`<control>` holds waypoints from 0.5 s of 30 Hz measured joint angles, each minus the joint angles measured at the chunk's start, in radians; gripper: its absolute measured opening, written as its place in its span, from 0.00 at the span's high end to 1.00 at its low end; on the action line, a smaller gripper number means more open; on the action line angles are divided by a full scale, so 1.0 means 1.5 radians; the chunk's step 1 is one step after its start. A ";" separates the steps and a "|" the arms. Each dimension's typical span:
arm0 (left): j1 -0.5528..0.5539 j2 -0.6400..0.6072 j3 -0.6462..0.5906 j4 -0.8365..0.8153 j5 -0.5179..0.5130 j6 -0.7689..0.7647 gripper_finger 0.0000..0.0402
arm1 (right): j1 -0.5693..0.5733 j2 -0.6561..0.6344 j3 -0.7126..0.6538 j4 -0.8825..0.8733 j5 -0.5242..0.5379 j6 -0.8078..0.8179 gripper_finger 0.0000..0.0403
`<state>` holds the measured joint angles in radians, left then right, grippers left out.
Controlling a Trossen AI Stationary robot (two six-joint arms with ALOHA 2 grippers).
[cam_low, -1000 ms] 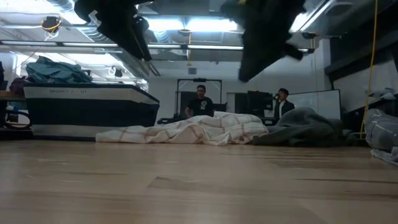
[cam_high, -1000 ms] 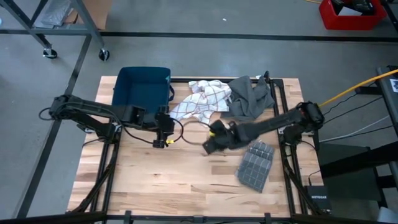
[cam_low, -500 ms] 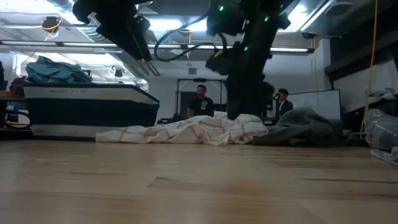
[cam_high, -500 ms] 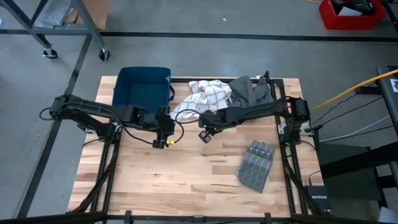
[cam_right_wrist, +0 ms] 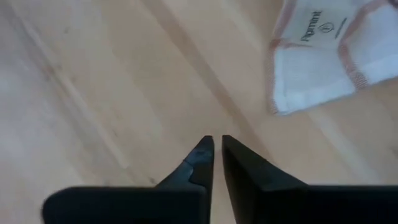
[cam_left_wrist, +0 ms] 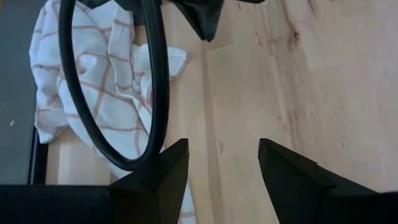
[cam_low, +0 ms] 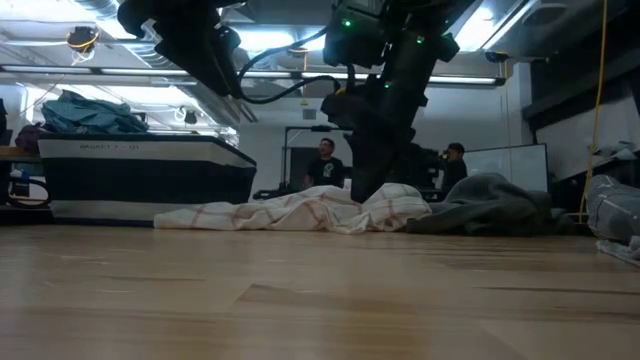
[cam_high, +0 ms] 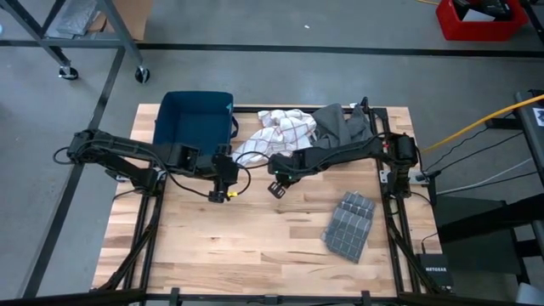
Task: Fold towel
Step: Fold the white towel
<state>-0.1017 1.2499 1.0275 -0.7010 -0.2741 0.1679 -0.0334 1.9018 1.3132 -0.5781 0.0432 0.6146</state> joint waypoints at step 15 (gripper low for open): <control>0.000 0.000 0.001 -0.143 0.000 0.016 0.54 | 0.000 0.011 0.001 0.002 0.111 -0.288 0.43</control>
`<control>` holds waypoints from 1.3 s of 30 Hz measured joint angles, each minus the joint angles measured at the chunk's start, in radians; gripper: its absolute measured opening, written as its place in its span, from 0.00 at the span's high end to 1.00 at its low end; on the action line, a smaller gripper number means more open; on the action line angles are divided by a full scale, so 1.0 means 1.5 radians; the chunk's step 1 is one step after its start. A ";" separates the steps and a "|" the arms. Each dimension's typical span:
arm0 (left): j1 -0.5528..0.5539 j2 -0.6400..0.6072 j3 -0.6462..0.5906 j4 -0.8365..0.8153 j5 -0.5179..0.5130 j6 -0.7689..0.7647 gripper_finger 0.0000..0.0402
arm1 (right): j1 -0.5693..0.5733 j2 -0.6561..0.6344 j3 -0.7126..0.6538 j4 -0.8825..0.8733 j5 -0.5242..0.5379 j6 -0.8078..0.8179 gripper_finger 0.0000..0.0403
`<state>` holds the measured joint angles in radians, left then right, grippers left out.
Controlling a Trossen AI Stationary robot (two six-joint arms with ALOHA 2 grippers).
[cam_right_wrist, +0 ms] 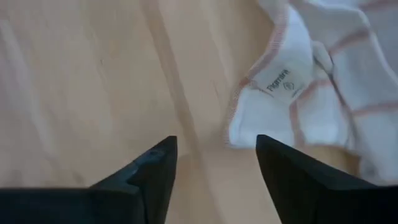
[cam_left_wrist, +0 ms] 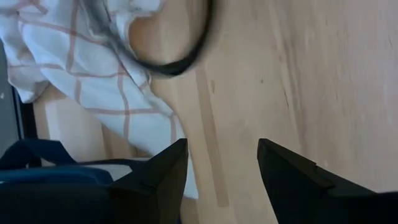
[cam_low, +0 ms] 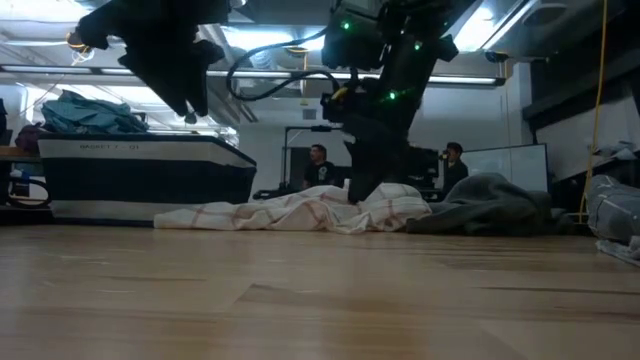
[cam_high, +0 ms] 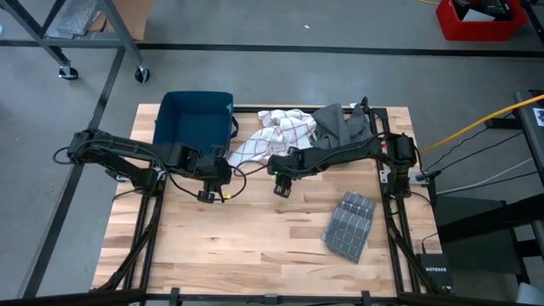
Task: Fold towel
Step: Fold the white towel
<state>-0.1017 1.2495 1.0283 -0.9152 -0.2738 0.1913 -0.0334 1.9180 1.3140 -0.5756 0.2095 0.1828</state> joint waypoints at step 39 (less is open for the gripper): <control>0.000 0.000 0.000 0.012 0.000 -0.020 0.54 | -0.009 0.103 0.002 0.077 0.087 -0.124 0.69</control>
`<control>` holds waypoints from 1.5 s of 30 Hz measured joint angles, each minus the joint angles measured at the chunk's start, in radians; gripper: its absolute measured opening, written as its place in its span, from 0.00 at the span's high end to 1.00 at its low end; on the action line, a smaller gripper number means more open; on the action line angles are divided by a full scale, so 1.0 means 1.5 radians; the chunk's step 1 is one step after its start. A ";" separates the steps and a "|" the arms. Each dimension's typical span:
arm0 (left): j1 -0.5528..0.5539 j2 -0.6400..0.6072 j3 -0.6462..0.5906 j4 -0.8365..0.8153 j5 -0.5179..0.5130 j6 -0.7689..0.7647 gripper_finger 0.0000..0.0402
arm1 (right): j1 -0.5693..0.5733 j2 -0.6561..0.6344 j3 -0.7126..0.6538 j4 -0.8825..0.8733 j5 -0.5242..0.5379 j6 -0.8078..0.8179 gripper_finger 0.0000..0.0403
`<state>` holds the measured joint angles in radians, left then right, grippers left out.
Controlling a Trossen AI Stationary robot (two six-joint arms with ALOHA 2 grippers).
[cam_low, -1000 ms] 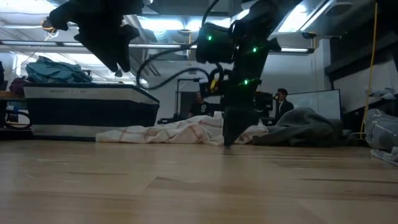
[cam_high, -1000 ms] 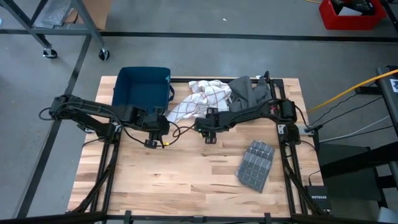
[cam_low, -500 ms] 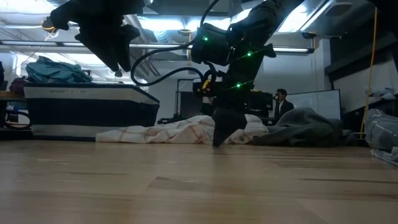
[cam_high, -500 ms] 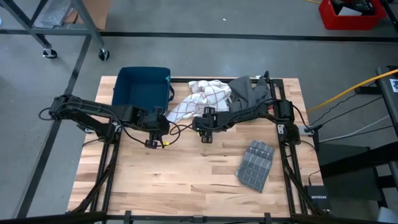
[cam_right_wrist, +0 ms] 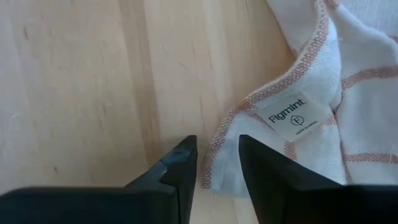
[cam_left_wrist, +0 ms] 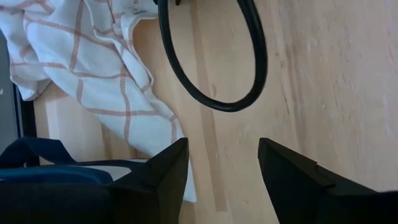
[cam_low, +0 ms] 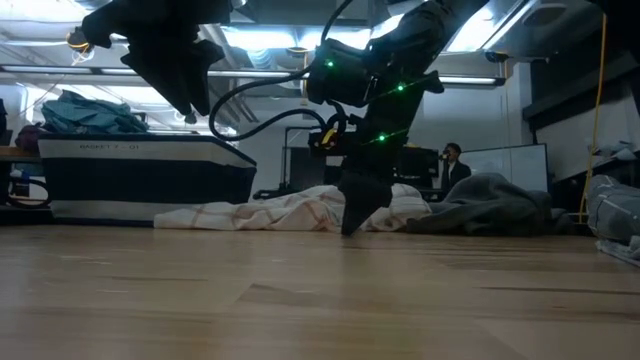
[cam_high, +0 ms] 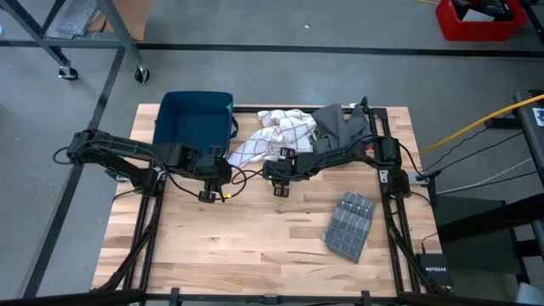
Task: Fold towel
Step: Fold the white towel
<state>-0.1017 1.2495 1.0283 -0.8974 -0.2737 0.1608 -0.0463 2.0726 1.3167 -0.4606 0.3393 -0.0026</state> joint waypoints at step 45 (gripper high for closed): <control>-0.002 0.000 0.000 -0.041 0.000 -0.052 0.54 | 0.197 0.028 0.381 -0.549 0.003 0.237 1.00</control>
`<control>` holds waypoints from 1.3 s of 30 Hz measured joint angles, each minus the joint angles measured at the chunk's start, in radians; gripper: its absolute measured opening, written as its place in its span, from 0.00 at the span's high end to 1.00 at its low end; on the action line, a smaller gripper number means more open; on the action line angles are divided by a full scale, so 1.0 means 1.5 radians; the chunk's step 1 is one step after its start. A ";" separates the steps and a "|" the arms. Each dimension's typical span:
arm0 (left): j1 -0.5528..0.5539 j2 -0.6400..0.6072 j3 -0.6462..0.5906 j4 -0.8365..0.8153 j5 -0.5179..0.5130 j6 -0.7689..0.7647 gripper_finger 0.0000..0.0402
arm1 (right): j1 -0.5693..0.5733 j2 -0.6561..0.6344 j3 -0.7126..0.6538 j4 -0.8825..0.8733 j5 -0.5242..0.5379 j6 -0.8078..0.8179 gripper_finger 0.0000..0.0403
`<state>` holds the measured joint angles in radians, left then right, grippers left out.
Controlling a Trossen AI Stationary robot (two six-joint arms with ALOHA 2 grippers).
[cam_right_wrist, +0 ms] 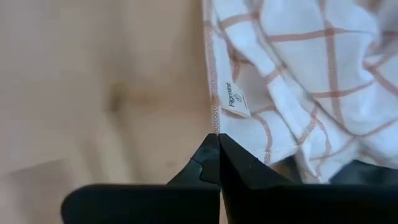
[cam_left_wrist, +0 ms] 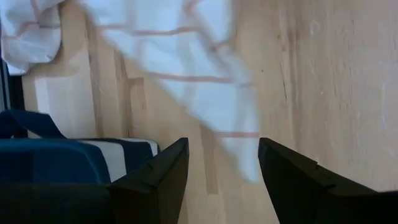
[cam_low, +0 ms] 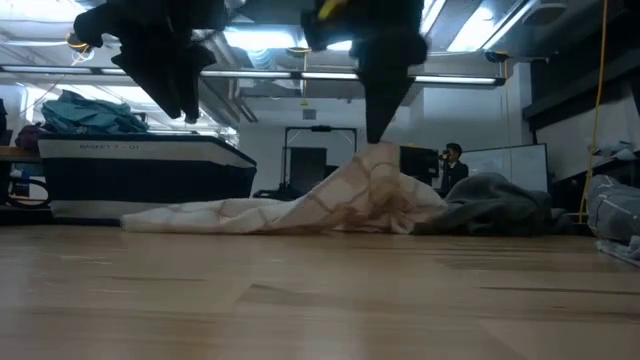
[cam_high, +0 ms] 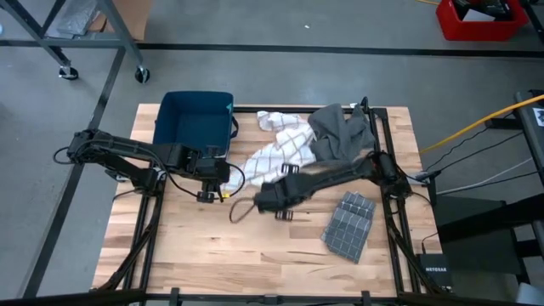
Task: Fold towel
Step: Fold the white towel
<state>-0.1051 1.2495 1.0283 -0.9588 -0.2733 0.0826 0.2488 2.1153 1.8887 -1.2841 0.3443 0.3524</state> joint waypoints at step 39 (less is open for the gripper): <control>0.000 -0.139 0.000 0.329 0.313 -0.159 0.54 | -0.023 -0.040 0.311 -0.098 0.415 0.072 1.00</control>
<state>-0.1055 1.0413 1.0283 -0.4657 0.1959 -0.1559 0.2146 2.0552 2.3558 -1.4307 0.9665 0.4605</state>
